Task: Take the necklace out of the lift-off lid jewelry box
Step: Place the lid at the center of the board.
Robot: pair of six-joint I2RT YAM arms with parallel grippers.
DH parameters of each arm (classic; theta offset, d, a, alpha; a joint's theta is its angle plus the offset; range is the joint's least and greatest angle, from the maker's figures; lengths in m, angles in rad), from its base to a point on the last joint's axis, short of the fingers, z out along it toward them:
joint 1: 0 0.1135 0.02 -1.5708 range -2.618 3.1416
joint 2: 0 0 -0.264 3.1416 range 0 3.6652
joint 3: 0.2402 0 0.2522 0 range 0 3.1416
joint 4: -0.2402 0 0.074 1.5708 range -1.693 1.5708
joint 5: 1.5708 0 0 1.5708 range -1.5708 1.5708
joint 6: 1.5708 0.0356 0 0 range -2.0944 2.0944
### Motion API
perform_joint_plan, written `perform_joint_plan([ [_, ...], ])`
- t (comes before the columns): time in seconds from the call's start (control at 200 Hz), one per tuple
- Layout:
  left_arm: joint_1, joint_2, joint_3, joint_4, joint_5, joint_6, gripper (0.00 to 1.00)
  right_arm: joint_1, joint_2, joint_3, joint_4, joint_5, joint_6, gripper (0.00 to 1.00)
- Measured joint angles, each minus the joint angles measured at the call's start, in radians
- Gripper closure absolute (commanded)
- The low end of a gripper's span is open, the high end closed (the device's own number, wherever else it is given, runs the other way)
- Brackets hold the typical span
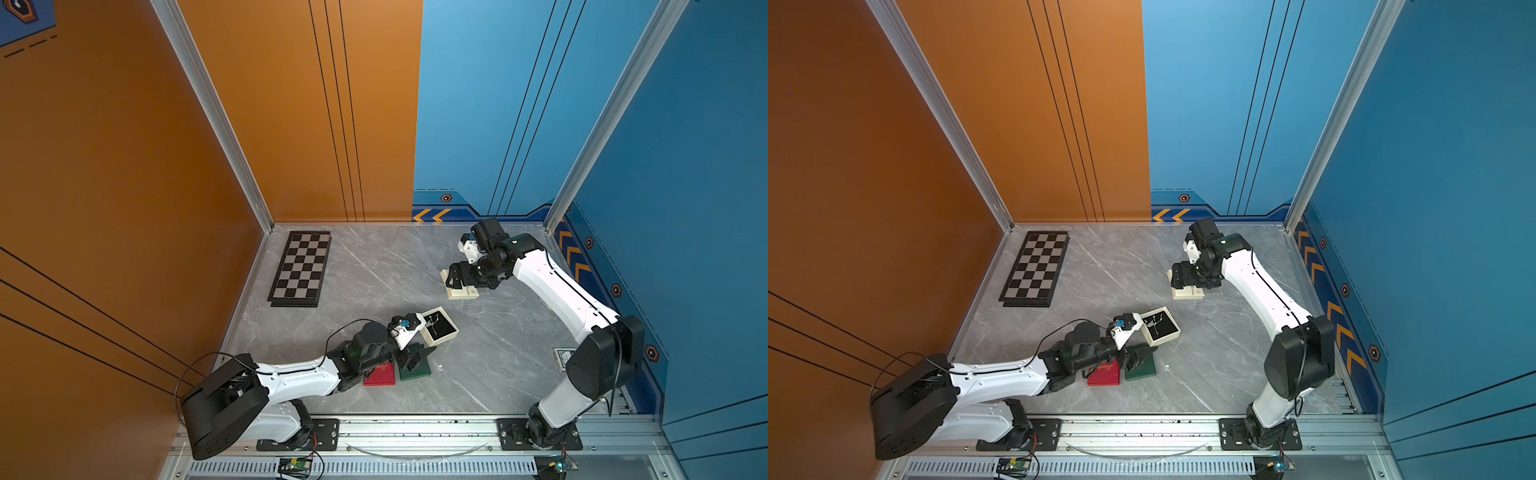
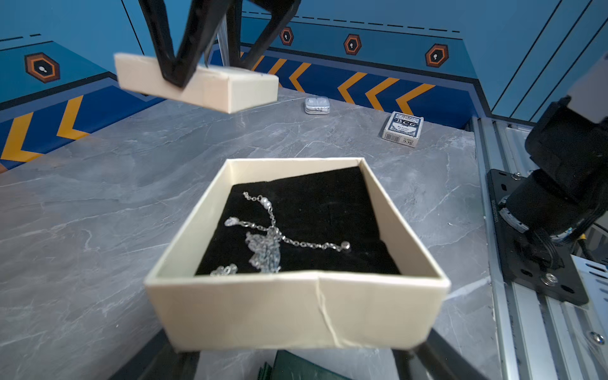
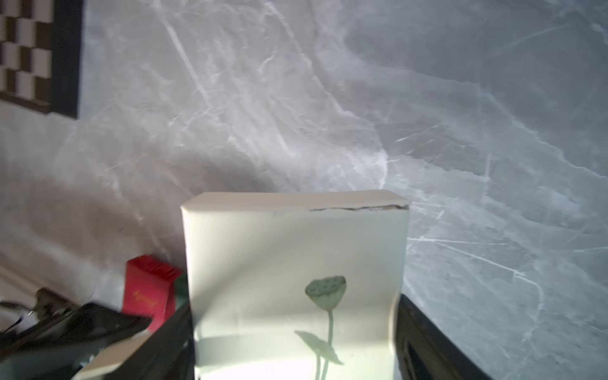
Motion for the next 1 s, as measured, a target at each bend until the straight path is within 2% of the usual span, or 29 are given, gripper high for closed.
perform_joint_plan([
  [0.205,0.0,-0.027,-0.016,0.0,0.0,0.0,0.23,-0.066,0.201,-0.001,0.069,0.123,0.0,0.26],
  [0.39,0.004,-0.045,-0.019,0.0,0.0,0.0,0.23,-0.07,0.288,-0.038,0.111,0.206,0.0,0.25],
  [0.576,0.004,-0.051,-0.019,0.0,0.0,0.0,0.23,-0.071,0.311,-0.073,0.143,0.257,0.0,0.24],
  [1.001,0.004,-0.058,-0.019,0.0,0.0,0.0,0.23,-0.07,0.236,-0.179,0.202,0.275,0.008,0.06],
])
